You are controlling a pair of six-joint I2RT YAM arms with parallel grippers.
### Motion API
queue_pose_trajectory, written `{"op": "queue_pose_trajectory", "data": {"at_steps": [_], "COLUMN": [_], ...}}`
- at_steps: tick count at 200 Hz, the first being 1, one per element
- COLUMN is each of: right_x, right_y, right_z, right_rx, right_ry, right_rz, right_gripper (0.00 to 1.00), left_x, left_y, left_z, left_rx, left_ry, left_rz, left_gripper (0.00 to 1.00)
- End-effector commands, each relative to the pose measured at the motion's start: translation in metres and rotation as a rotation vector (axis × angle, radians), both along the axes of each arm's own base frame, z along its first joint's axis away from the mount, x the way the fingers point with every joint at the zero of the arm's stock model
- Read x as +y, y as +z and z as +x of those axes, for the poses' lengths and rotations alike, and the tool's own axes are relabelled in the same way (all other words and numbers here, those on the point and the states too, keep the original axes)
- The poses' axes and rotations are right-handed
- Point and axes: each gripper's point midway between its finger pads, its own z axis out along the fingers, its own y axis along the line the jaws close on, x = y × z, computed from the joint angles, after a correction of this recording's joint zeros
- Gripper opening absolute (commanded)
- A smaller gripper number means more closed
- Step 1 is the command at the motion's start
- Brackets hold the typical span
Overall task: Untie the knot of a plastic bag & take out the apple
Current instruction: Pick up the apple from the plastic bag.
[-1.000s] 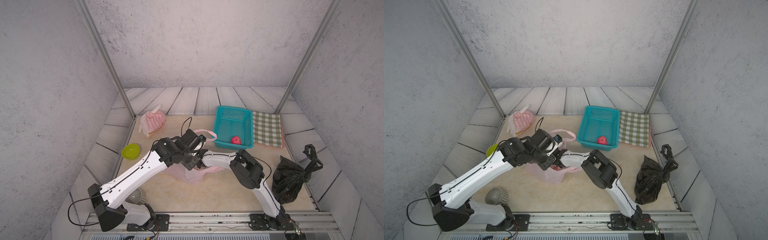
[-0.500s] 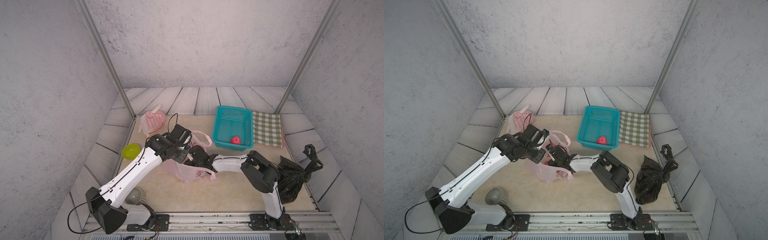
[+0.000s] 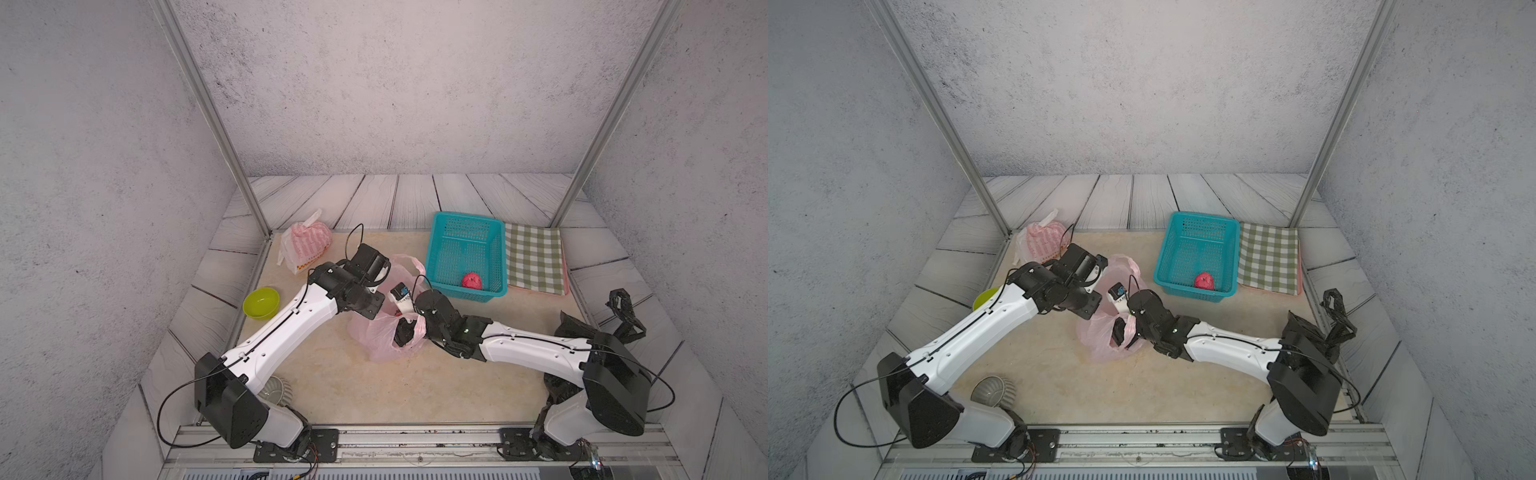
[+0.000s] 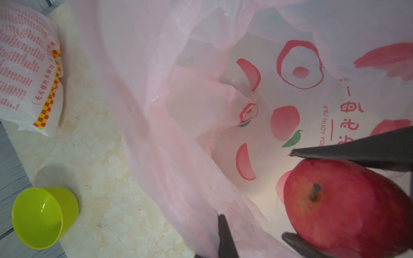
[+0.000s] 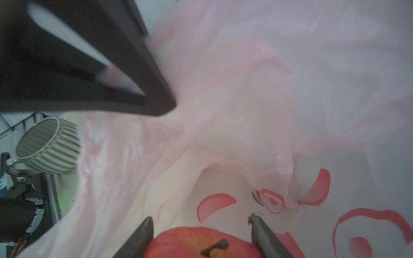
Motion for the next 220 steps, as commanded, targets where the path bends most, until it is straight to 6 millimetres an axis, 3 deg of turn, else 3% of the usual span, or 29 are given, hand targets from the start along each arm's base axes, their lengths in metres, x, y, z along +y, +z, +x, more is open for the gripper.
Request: {"op": "queue_pose_trajectory", "data": {"at_steps": [1,55,97,178,220], "right_x": [0.0,-0.002,-0.017,-0.068,-0.116], "right_y": [0.026,0.068,0.118,0.212,0.253], "right_z": [0.0,0.001,-0.004,-0.016,-0.016], "right_rx": [-0.033,-0.097,-0.186,-0.395,-0.516], "right_ry": [0.007,0.007,0.003,-0.068,-0.203], "right_rz": [0.026,0.069,0.101,0.141,0.109], "right_gripper": [0.59,0.59,0.59,0.6,0.61], "left_x": [-0.002,0.004,0.004,0.003,0.027], "left_y": [0.0,0.0,0.0,0.005,0.02], "left_z": [-0.001,-0.003,0.003,0.007,0.021], "left_rx": [0.013,-0.008,-0.018,-0.047,-0.113], "left_ry": [0.002,0.006,0.005,0.003,0.06], "left_rz": [-0.019,-0.002,0.012,0.01,0.108], "left_gripper": [0.0,0.0,0.0,0.0,0.0]}}
